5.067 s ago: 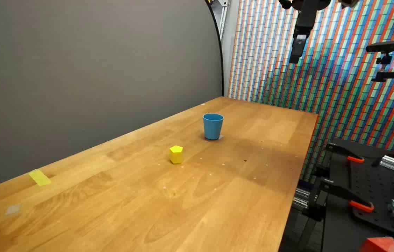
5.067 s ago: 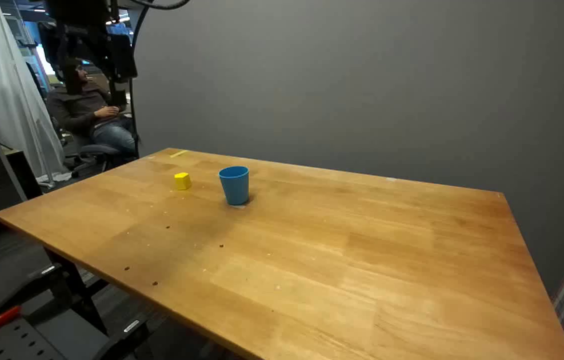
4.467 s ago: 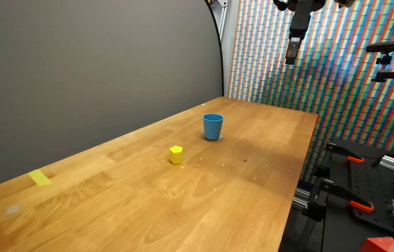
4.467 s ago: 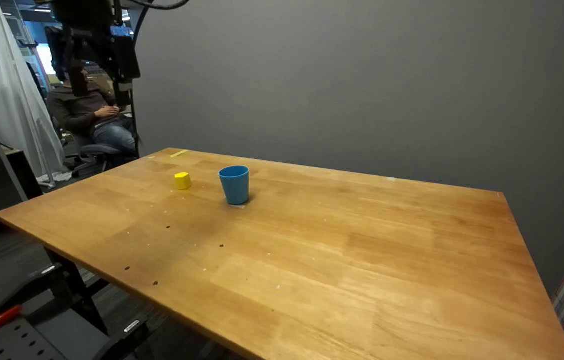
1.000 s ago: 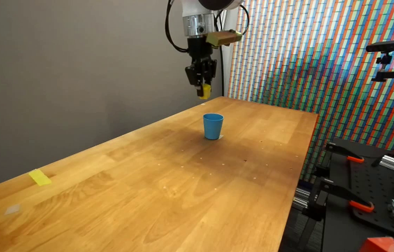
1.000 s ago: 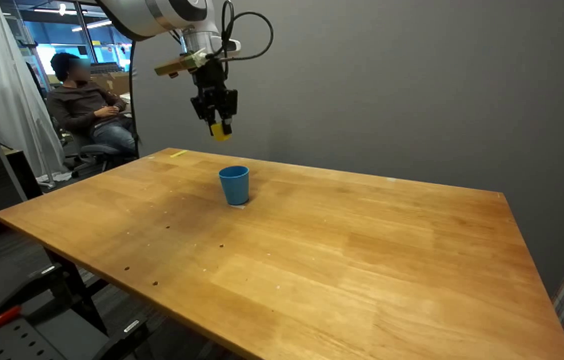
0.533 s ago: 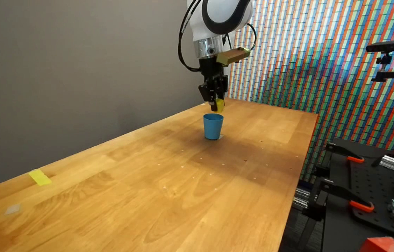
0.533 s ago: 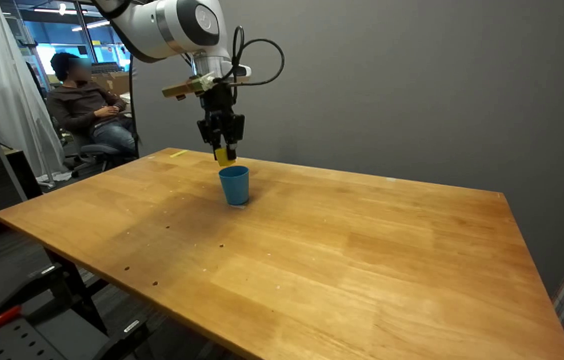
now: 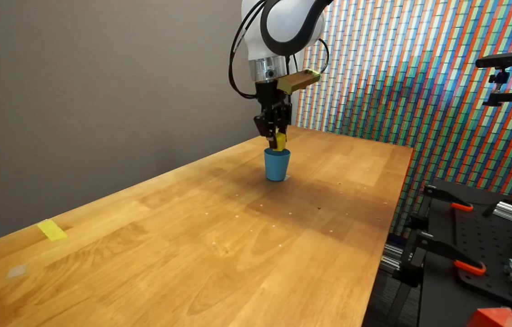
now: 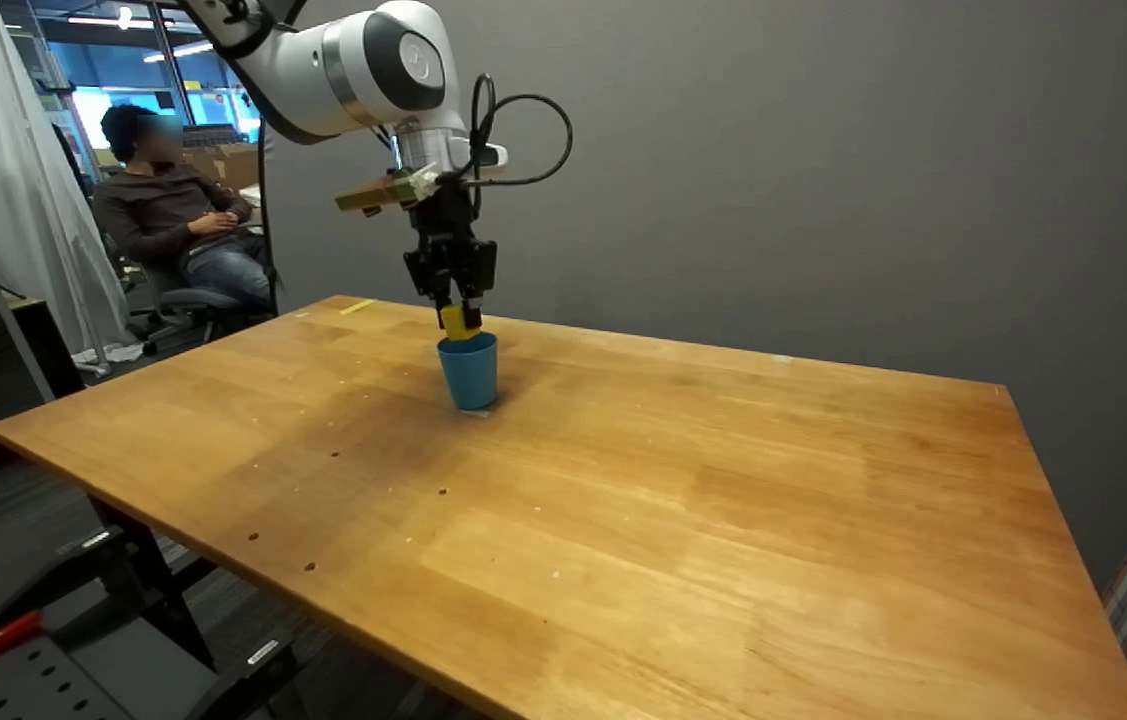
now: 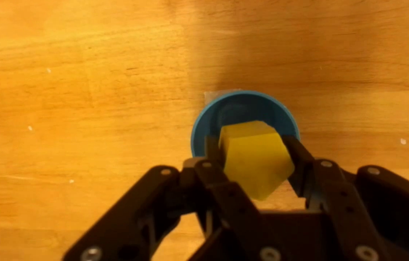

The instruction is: Put the yellow block in the blue cup

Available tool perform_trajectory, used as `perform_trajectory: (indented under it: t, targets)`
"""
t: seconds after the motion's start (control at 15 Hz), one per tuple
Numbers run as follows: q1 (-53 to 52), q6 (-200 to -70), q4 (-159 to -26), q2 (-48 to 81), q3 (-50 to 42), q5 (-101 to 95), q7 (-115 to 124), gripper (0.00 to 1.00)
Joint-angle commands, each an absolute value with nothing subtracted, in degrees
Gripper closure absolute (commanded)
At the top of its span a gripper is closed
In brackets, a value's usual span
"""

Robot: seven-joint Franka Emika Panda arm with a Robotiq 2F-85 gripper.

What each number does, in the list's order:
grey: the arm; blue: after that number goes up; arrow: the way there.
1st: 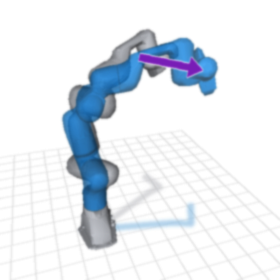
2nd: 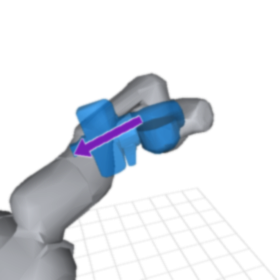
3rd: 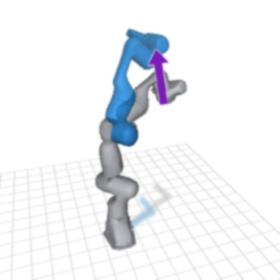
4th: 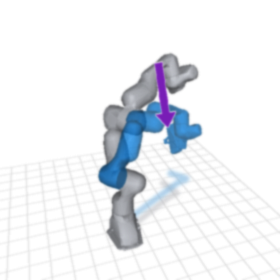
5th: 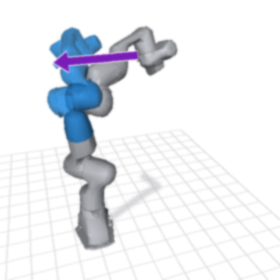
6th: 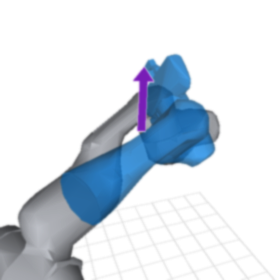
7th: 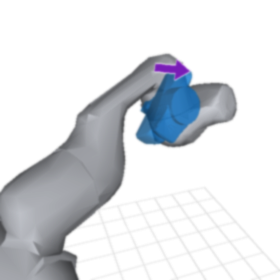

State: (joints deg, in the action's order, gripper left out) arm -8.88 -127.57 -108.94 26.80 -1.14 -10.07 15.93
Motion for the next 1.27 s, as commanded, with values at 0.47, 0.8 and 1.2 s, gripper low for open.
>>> perform_trajectory:
  t: [0.47,0.8,1.2]
  targets:
    - [-8.1,-128.0,-113.7,18.6,0.8,-8.8,11.5,0.00]
    - [-8.3,-124.8,-117.4,6.9,4.0,-7.5,5.6,0.00]
    - [-8.3,-118.7,-115.7,2.9,6.1,-4.5,3.1,0.00]
